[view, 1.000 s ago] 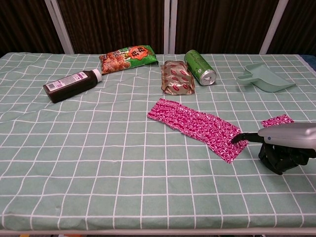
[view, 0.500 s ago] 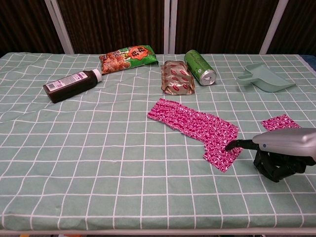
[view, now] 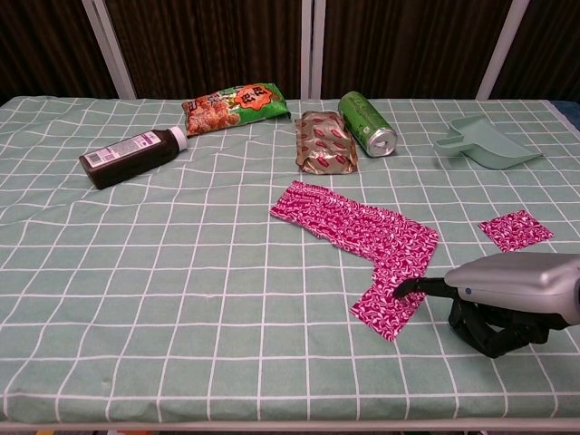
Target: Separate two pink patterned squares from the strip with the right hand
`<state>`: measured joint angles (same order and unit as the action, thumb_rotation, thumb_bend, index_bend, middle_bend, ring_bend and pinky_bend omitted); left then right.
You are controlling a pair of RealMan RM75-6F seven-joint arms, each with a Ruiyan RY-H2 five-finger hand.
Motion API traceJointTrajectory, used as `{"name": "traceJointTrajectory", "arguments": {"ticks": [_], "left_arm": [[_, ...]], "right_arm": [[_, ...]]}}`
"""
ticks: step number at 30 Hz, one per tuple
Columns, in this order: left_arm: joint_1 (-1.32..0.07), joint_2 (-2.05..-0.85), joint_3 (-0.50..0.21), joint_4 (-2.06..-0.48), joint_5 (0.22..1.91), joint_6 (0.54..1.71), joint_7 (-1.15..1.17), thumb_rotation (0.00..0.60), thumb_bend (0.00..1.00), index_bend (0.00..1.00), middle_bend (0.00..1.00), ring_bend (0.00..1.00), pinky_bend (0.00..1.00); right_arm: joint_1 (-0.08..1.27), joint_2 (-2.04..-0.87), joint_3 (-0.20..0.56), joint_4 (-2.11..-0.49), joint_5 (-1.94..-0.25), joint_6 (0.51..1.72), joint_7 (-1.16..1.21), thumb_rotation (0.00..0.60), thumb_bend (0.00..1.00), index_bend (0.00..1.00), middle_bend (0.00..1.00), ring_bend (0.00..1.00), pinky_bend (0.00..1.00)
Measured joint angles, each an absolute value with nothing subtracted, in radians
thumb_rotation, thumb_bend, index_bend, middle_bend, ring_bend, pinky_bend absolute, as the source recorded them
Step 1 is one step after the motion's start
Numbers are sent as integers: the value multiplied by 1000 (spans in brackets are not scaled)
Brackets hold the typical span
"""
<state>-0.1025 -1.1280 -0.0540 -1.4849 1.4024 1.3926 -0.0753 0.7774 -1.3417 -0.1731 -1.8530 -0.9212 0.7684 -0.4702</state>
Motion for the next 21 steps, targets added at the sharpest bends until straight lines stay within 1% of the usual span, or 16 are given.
{"name": "traceJointTrajectory", "arguments": {"ticks": [11,21], "left_arm": [[-95,-1121,-59,-1477,1396,1401,-93,600,247,86,52,0,143],[-90,-1113,-66,-1473,1391,1410,-107,600,247,86,52,0,143]], "right_arm": [[790,-1367,-180,-1886,-923,787,-513,600,1000,71,849,935,952],[812,-1391,-170,-1889,-894,792,-536,600,1000,71,849,935,952]]}}
